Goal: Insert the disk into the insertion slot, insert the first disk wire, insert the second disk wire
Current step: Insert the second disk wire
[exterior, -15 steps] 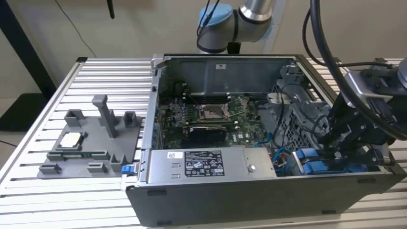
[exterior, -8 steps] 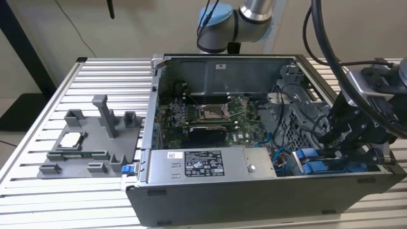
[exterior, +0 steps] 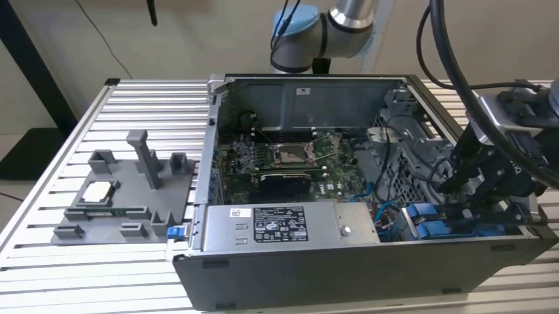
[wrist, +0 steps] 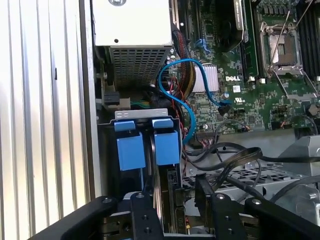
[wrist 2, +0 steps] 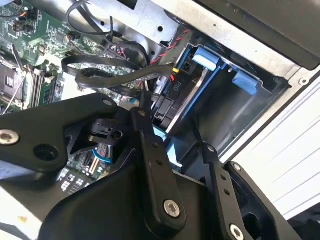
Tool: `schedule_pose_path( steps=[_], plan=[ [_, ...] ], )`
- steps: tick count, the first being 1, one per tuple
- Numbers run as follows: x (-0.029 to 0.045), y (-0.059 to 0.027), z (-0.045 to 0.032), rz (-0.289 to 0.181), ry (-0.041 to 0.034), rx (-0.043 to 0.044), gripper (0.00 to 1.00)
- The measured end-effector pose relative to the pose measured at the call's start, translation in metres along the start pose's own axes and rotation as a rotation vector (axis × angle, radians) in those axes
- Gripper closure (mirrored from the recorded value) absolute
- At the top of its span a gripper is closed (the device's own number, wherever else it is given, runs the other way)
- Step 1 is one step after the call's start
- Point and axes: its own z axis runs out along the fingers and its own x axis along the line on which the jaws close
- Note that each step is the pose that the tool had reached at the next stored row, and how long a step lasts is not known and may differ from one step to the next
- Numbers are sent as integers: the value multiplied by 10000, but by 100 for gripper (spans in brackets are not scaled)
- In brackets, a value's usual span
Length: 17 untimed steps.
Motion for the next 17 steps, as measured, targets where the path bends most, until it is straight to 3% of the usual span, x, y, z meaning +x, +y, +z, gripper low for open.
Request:
schedule_pose_path(
  steps=[4,9,17],
  plan=[
    [-8,7,-43,1,-5,0,55],
    [-33,26,-177,1,-13,-1,55],
    [-101,76,-532,4,-14,0,55]
  ],
)
